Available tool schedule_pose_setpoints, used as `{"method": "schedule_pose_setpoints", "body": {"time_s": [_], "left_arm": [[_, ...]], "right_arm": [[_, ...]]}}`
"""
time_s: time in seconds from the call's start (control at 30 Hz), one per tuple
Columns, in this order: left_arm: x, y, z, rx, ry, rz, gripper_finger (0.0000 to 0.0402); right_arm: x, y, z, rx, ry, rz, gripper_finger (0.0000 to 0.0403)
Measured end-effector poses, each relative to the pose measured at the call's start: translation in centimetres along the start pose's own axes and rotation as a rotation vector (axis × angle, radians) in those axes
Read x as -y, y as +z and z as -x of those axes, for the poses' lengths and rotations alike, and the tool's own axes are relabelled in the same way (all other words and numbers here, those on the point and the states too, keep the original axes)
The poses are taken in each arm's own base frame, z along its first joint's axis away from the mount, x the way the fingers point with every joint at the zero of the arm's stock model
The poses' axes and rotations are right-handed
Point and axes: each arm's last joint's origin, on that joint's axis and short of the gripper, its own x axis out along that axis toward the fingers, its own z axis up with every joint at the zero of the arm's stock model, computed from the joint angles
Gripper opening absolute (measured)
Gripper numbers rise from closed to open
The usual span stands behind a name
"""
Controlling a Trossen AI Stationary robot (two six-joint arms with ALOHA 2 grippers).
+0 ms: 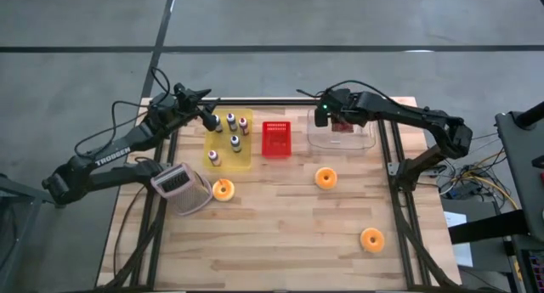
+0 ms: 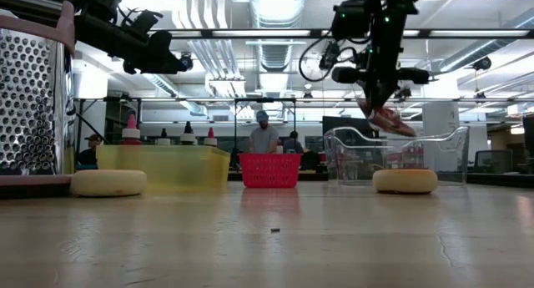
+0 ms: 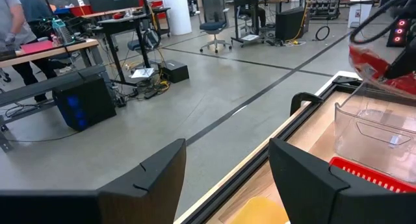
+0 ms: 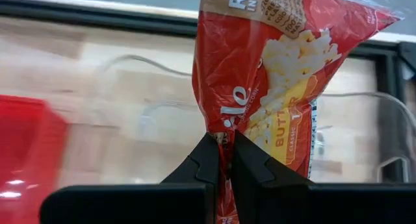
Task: Pick & Place Food Item
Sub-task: Put the red popcorn bag into the transparent bin
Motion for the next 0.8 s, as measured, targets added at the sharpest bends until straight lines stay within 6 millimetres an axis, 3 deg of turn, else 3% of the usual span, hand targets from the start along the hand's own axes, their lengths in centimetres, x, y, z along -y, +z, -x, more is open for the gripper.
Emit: {"method": "schedule_pose_setpoints", "body": {"time_s": [0.23, 0.5, 0.8], "left_arm": [[0.0, 0.0, 0.0, 0.0, 0.0, 0.0, 0.0223], [0.0, 0.0, 0.0, 0.0, 0.0, 0.0, 0.0223], [0.0, 0.0, 0.0, 0.0, 0.0, 0.0, 0.0223]], "right_arm": [[1.0, -1.8, -2.4, -0.113, -0.008, 0.012, 0.0013], [1.5, -4.1, -5.4, -0.114, 0.024, -0.001, 0.0013], [2.5, -5.6, -7.2, -0.163, 0.035, -0.038, 0.0013]]}}
